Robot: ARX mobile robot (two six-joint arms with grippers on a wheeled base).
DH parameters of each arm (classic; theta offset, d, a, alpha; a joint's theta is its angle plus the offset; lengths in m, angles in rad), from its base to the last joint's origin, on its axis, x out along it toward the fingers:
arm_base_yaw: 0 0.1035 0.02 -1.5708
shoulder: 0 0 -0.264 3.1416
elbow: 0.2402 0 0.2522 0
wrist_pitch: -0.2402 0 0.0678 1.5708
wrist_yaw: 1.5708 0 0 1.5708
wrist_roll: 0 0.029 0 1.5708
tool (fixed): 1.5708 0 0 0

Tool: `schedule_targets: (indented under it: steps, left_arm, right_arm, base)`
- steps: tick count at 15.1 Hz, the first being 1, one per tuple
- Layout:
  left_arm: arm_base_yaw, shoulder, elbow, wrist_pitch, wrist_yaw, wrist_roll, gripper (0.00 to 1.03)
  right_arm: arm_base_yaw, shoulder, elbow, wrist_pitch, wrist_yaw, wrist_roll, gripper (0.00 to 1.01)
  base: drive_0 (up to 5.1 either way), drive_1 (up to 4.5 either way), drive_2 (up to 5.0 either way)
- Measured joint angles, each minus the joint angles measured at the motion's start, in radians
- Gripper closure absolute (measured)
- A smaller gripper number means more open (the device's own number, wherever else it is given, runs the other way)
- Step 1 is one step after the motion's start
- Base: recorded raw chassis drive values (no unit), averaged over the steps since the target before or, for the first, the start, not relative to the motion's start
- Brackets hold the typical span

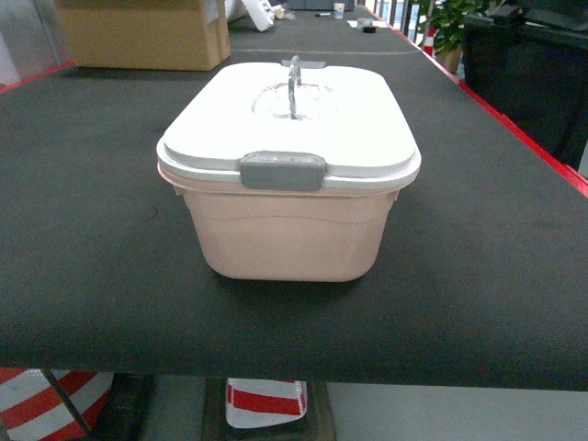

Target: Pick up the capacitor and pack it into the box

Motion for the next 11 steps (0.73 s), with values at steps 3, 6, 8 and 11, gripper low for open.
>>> schedule_targets:
  steps: [3,6,8,11]
  left_arm:
    - [0.035,-0.11,-0.132,0.013,0.017,0.0,0.55]
    - [0.109,-0.214,-0.219,-0.002,0.098,0.002,0.88]
    - [0.114,-0.278,-0.259,-0.024,0.101,0.003,1.01]
    - [0.112,-0.374,-0.307,-0.076,0.104,0.003,1.01]
  right_arm:
    - [0.0,0.0,0.0,0.0,0.0,0.0,0.03]
    - [0.0,0.0,0.0,0.0,0.0,0.0,0.03]
    - [0.0,0.0,0.0,0.0,0.0,0.0,0.03]
    - [0.0,0.0,0.0,0.0,0.0,0.0,0.03]
  base:
    - [0.0,0.0,0.0]
    - [0.0,0.0,0.0]
    - [0.0,0.0,0.0]
    - [0.0,0.0,0.0]
